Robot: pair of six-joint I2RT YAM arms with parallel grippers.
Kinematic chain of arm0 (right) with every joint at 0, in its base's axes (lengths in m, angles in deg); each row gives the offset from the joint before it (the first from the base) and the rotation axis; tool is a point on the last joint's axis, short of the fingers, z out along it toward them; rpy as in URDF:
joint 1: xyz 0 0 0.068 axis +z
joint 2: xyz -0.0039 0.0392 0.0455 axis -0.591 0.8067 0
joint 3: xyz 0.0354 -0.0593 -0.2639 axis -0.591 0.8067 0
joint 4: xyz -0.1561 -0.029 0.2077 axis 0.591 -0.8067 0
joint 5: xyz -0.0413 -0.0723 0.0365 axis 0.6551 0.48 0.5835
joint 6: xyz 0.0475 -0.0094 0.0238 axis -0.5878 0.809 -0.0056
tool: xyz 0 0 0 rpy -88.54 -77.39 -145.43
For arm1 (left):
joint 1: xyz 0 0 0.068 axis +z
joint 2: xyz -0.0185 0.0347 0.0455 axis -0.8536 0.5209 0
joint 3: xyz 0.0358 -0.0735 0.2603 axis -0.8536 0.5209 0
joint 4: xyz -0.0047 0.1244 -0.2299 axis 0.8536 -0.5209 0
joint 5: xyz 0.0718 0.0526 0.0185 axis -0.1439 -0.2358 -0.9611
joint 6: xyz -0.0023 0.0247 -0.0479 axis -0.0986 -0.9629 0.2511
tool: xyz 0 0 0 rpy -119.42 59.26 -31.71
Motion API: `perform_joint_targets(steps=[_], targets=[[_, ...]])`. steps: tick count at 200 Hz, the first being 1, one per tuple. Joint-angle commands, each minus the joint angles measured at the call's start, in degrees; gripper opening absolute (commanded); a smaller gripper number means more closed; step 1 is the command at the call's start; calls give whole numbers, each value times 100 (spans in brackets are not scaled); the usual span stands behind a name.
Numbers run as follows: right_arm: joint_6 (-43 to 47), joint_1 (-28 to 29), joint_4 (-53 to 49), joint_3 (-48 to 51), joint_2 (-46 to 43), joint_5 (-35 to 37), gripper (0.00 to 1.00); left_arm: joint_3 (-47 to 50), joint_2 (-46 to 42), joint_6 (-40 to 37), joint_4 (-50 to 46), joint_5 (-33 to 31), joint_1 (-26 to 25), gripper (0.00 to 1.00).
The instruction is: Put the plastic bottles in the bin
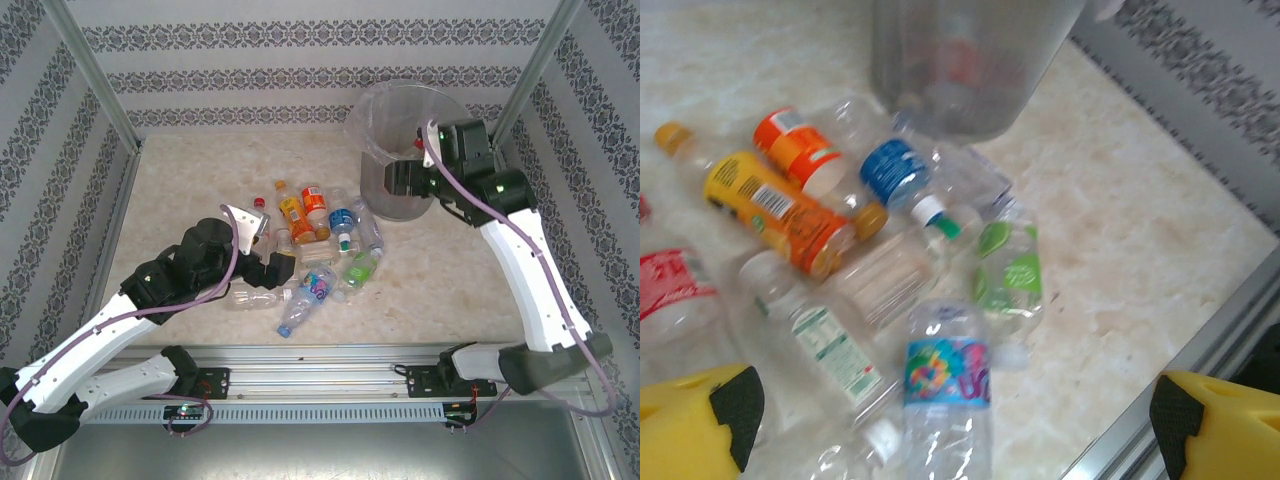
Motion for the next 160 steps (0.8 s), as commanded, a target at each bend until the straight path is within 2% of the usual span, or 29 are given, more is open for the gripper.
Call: perform_joint_targets(steps=[1, 20, 41, 66, 108, 160], targets=[[-284, 92, 465, 638, -464, -925, 82, -161, 93, 467, -786, -336, -68, 100], [-441, 172, 700, 1172, -825, -1410, 82, -218, 358, 799, -1123, -413, -60, 100], [-503, 210, 867, 1671, -1119, -1919, 84, -321, 719, 784, -1511, -368, -44, 100], [-501, 224, 881, 2097, -1347, -2130, 85, -545, 1310, 899, -1907, -314, 98, 99], [-499, 225, 860, 2508, -1515, -2236, 88, -720, 2083, 1594, -1589, -121, 271, 95], [-435, 224, 779, 2532, -1420, -2381, 92, -808, 2998, 2157, -1171, 131, 427, 88]])
